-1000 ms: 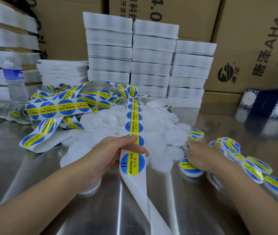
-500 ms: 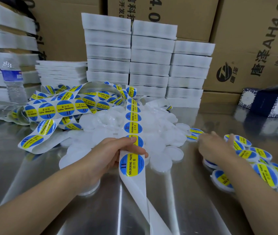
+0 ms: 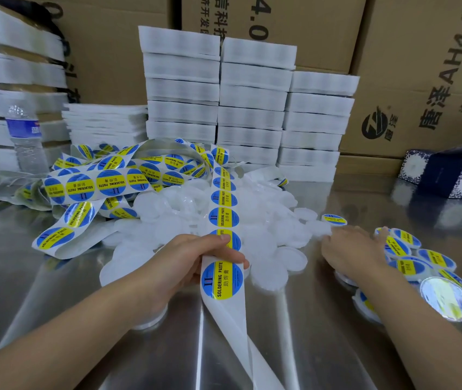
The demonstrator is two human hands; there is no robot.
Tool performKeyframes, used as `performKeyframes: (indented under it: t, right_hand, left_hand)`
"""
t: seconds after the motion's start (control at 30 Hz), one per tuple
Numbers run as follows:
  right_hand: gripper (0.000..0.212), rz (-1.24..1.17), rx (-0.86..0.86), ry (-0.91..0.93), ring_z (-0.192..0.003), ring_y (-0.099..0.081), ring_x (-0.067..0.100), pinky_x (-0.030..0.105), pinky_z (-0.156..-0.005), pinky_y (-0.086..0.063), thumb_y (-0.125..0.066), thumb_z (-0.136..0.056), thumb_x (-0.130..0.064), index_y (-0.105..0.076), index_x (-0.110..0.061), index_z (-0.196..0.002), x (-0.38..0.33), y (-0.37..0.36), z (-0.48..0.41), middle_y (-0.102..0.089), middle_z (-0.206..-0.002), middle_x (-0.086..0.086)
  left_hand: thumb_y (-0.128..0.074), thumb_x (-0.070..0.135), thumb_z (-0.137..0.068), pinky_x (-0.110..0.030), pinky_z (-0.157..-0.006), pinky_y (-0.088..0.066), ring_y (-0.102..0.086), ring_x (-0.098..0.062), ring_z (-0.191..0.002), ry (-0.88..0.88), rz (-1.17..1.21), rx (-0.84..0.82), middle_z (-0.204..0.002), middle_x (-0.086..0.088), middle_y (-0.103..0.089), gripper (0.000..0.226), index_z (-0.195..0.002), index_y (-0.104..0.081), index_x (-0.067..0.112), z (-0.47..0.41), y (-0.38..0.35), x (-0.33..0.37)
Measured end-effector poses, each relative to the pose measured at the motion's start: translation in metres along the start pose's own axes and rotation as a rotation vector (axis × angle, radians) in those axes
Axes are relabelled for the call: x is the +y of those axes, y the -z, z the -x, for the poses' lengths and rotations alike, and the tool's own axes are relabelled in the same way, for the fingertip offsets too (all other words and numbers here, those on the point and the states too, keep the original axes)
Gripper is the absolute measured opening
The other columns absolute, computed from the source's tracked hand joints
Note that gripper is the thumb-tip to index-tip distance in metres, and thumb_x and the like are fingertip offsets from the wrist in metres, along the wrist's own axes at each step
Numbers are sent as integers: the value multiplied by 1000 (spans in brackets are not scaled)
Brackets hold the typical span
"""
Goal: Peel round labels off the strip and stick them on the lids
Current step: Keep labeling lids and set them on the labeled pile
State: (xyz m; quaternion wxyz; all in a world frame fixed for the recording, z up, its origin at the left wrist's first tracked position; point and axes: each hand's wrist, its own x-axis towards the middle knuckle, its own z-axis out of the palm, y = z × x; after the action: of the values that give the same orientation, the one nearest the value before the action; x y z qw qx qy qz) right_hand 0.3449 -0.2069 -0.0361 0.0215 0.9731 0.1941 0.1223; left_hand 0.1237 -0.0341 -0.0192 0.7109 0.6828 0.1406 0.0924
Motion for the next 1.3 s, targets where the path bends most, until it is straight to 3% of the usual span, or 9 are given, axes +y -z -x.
performKeyframes:
  t: [0.13,0.27,0.4,0.47,0.53,0.6,0.77,1.2,1.3]
  right_hand:
    - [27,-79,67,101,-120,-43,23,60,-109,-10,-32,-93,-18,-50,-15,-112,-12,-6,2,-54,-120,4]
    - [14,-64,-13,124,-120,-43,24,62,-108,-11,-29,-93,-14,-41,-19,-100,-13,-9,2,-55,-115,3]
    - [31,-60,3,160,-115,-51,25,58,-108,-16,-30,-95,-15,-45,-16,-122,-14,-4,5,-57,-122,1]
    - [33,-49,77,210,-104,-55,26,49,-105,-30,-34,-94,-17,-43,-16,-126,-19,-2,6,-58,-120,1]
    - [35,-233,73,233,-89,-55,27,33,-82,-42,-37,-93,-15,-44,-16,-127,-24,4,11,-61,-112,7]
    - [43,-384,39,290,-93,-56,30,30,-72,-38,-38,-91,-10,-42,-17,-134,-29,5,15,-62,-113,13]
    - [50,-535,2,373,-111,-53,26,33,-89,-43,-38,-90,-6,-44,-23,-136,-33,7,20,-63,-120,2]
    - [45,-449,206,277,-113,-52,28,37,-85,-42,-43,-87,-5,-55,-21,-128,-34,3,12,-56,-121,7]
    - [43,-481,118,205,-114,-52,31,36,-87,-41,-42,-90,-11,-48,-13,-132,-33,-1,-9,-54,-126,13]
  left_hand:
    - [-62,14,-75,-19,-66,-54,-72,-15,-88,-46,-42,-21,-98,-5,-75,18,-81,-79,11,1,2,-1]
    - [-50,-8,-83,-19,-69,-54,-72,-14,-88,-62,-105,-5,-97,-3,-76,38,-79,-80,15,0,3,-3]
    - [-54,-9,-84,-23,-74,-57,-72,-19,-89,-56,-129,14,-97,-3,-76,41,-79,-80,21,-3,3,-5]
    - [-54,-9,-85,-23,-74,-57,-72,-19,-88,-54,-112,18,-97,-3,-76,42,-80,-80,23,-4,2,-5]
    - [-53,-9,-85,-22,-72,-57,-72,-17,-87,-55,-103,11,-97,-3,-76,43,-80,-80,24,-5,3,-5]
    - [-53,-9,-85,-22,-72,-56,-72,-17,-87,-54,-104,5,-97,-3,-76,43,-80,-80,25,-5,3,-6]
    - [-54,-9,-87,-20,-68,-56,-73,-15,-83,-56,-106,-2,-96,-3,-76,44,-79,-80,26,-7,3,-8]
    - [-56,-14,-81,-18,-71,-55,-72,-15,-91,-81,-56,-55,-99,-3,-75,41,-93,-75,20,-7,5,-7]
    - [-54,-15,-82,-17,-70,-54,-72,-13,-88,-77,-69,-50,-97,-2,-76,41,-94,-74,19,-6,4,-6]
